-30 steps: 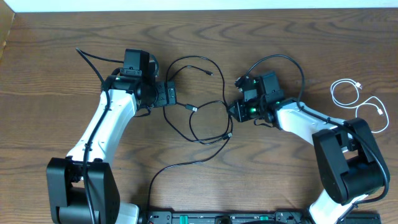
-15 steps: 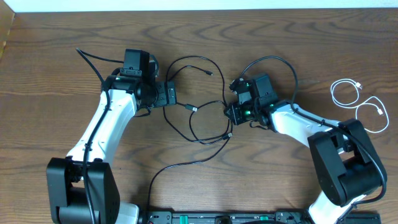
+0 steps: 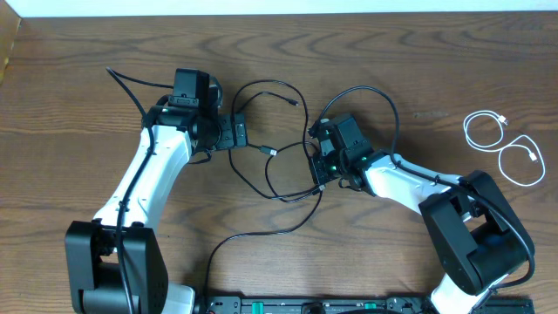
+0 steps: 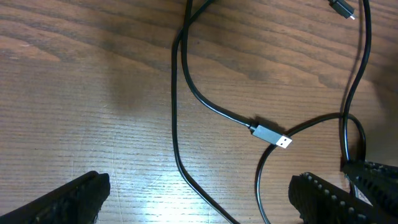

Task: Untangle cables
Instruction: 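Move the right gripper left back to the black cable tangle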

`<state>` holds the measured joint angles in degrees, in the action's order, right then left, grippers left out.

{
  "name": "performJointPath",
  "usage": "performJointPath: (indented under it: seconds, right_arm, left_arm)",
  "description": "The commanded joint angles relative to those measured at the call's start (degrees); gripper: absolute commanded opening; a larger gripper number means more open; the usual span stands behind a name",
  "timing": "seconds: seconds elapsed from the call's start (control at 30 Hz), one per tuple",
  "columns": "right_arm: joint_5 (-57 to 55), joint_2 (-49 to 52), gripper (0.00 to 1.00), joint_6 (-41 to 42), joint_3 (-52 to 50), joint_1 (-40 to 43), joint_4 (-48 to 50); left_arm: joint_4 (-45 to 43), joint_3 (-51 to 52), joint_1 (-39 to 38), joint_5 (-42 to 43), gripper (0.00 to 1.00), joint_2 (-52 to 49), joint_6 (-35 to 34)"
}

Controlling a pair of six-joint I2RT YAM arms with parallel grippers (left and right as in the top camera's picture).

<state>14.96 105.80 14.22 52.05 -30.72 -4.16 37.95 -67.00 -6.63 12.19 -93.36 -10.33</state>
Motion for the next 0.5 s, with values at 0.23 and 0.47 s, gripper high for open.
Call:
performJointPath:
  seconds: [0.23,0.47]
  right_arm:
    - [2.3,-9.8,0.01,4.7,1.2,-0.5,1.8]
    - [0.8,-17.0,0.01,6.1,1.2,-0.7,1.9]
  left_arm:
    - [0.2,-0.4,0.2,0.7,0.98,-0.2,0.0]
    - [0.2,-0.4,0.2,0.7,0.98,-0.2,0.0]
